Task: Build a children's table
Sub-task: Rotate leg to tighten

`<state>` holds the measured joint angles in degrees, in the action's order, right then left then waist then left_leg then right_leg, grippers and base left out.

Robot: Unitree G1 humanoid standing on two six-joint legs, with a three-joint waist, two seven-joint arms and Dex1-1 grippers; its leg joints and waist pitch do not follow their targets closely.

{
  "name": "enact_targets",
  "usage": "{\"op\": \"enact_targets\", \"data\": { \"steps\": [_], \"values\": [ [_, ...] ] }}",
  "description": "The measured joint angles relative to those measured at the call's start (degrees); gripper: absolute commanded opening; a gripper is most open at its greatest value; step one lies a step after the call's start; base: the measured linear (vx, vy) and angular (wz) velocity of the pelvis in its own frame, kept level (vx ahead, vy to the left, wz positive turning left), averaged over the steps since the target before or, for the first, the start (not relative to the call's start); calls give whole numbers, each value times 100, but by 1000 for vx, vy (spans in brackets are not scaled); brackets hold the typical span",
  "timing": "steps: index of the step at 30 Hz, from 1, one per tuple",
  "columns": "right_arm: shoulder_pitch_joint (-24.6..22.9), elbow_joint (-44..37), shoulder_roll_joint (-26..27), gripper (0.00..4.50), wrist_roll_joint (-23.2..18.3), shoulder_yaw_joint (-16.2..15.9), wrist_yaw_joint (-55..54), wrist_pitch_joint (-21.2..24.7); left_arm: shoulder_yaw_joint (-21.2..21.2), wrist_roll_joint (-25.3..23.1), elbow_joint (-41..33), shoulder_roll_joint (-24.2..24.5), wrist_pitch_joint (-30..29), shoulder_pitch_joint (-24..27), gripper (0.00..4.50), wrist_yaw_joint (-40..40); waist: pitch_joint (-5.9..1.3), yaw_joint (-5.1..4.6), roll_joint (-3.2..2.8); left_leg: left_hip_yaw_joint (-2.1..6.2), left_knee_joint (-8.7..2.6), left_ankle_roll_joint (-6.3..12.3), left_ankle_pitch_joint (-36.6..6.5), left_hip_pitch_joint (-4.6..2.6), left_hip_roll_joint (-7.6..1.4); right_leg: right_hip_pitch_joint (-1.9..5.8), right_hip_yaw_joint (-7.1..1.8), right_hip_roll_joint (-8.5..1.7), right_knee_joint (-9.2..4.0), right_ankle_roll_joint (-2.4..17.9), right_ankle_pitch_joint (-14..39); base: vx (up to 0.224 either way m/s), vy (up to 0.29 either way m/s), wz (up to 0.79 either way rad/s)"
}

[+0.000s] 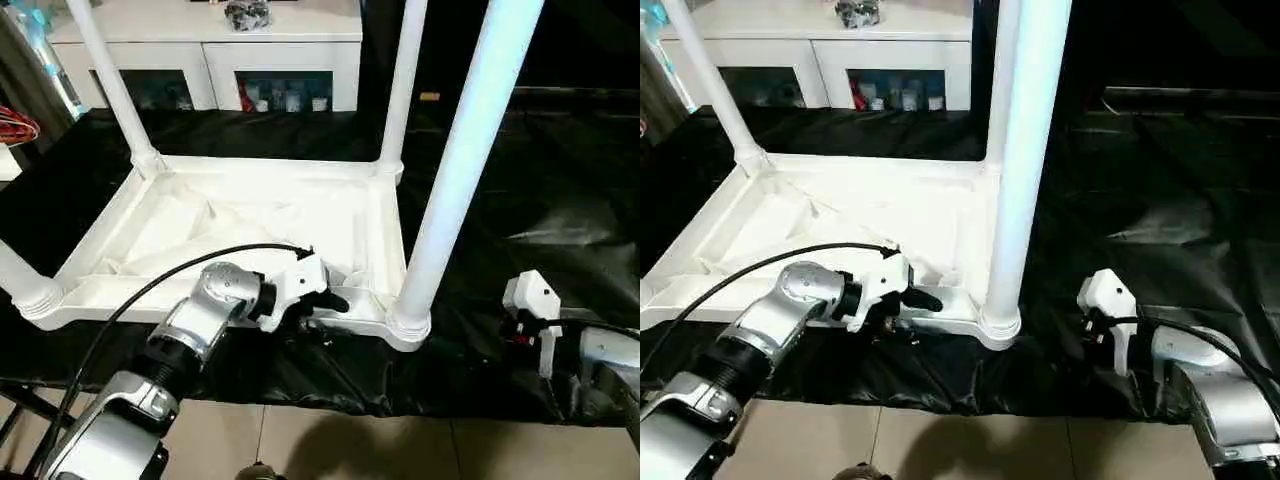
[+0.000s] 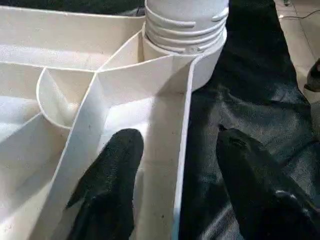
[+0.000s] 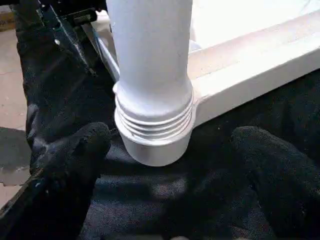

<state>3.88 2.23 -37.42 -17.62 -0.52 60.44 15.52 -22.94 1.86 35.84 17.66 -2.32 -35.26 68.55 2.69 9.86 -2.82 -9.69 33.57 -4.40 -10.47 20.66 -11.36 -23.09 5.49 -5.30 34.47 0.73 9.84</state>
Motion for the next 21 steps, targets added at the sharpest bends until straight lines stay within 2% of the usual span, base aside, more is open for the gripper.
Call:
{"op": "enact_targets", "data": {
  "steps": [11, 14, 18, 21],
  "values": [
    [-98, -192, -9, 450, -1, -1, -21, 185, 7, -84, 168, -7, 3, -106, 146, -23, -2, 0, -3, 1, 1, 0, 0, 0, 0, 1, 1, 0, -1, 0, 0, 0, 0, 0],
    [-98, -205, -18, 450, -1, -1, -22, 186, 5, -129, 220, -7, 9, -147, 108, -22, -2, 2, -3, 2, 0, 0, 0, 2, 0, 1, 2, 0, -2, 0, 0, 0, 0, 0],
    [-98, -205, -30, 450, -1, -2, -25, 189, -39, -171, 221, -8, 65, -159, 85, 12, -3, 4, -4, 2, 1, 0, 0, 3, 0, 1, 3, 0, -3, 0, 0, 0, 0, 0],
    [-98, -205, -30, 450, 2, -5, -26, 189, -110, -297, 222, 6, 167, -178, 52, 38, -6, 4, -10, 2, 2, 0, 0, -2, 0, 5, 2, -1, -3, -1, -1, 0, 0, 0]
  ]
}}
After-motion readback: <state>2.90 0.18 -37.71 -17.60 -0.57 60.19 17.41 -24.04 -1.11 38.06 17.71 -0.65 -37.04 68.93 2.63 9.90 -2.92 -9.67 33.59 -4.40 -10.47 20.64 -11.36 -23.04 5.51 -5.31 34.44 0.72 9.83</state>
